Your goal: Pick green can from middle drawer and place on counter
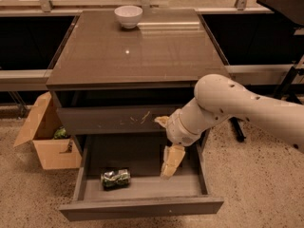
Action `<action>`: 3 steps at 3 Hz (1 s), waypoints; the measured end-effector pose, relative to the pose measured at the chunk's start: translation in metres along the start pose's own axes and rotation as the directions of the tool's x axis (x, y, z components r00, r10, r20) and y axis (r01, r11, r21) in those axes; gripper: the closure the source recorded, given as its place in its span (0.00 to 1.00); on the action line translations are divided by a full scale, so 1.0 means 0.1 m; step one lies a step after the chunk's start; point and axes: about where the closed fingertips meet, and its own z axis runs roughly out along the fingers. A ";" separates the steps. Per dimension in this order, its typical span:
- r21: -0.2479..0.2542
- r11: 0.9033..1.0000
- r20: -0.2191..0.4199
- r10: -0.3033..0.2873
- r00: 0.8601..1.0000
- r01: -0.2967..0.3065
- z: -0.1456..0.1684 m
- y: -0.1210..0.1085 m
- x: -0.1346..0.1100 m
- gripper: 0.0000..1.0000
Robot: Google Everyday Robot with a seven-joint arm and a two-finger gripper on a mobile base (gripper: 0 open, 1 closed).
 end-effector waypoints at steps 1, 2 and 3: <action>-0.007 1.000 0.003 -0.014 1.000 0.014 0.15 -0.04 0.04 0.00; -0.030 0.998 -0.004 -0.055 0.998 0.055 0.48 -0.12 0.10 0.00; -0.052 0.995 -0.006 -0.091 0.996 0.090 0.85 -0.16 0.13 0.00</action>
Offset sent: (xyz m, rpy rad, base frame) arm 0.0295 0.0329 -0.0828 -0.0250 -0.0102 0.1181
